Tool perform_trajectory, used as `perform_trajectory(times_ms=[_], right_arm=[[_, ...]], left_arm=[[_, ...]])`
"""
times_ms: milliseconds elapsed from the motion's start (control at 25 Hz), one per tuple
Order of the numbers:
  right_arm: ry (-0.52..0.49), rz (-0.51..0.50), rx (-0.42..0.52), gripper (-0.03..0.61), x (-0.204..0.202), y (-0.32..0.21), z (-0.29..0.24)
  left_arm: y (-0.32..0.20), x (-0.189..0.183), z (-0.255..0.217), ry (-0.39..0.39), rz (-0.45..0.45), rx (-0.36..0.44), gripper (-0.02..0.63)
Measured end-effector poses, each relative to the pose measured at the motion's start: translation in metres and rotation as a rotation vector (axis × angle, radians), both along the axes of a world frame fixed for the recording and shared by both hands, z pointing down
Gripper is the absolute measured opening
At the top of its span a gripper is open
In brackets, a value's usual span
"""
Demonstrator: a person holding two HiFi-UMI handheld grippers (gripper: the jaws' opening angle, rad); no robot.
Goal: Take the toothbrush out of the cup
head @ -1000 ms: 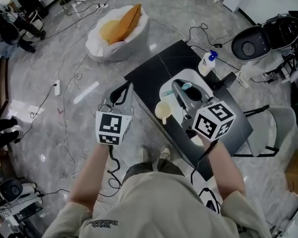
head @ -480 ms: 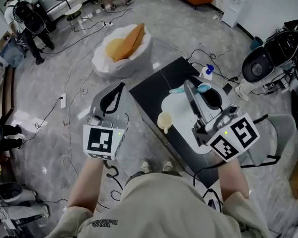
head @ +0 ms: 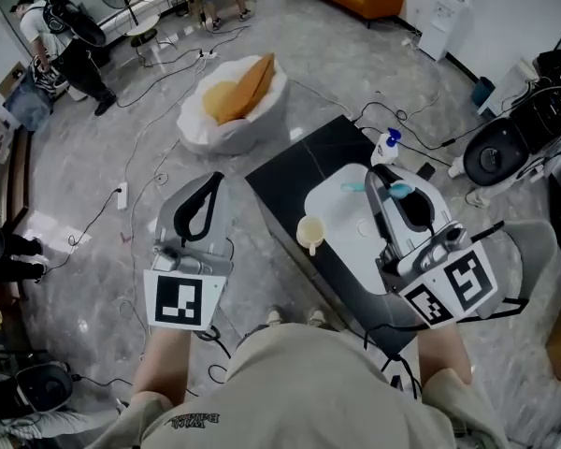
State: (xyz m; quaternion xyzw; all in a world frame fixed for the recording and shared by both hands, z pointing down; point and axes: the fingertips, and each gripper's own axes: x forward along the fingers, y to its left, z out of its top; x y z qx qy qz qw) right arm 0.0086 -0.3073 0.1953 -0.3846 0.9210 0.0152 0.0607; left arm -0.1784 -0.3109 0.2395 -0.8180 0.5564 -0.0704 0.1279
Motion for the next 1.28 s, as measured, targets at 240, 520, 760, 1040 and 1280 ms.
perform_trajectory(times_ms=[240, 520, 760, 1040, 1280], right_arm=[[0.021, -0.012, -0.054, 0.02, 0.0, 0.006, 0.032], [0.043, -0.023, -0.101, 0.018, -0.003, 0.005, 0.054], [0.076, -0.02, -0.084, 0.018, -0.008, 0.006, 0.055], [0.067, -0.025, -0.076, 0.018, -0.008, 0.006, 0.053], [0.066, -0.024, -0.074, 0.018, -0.008, 0.008, 0.051]], left_arm=[[0.009, -0.001, 0.023, -0.009, -0.011, -0.046, 0.0], [0.007, -0.001, 0.037, 0.015, -0.019, -0.08, 0.001], [0.005, -0.001, 0.036, 0.012, -0.018, -0.077, 0.0], [0.008, 0.001, 0.036, 0.011, -0.012, -0.076, 0.0], [0.012, 0.0, 0.033, 0.002, -0.013, -0.071, 0.002]])
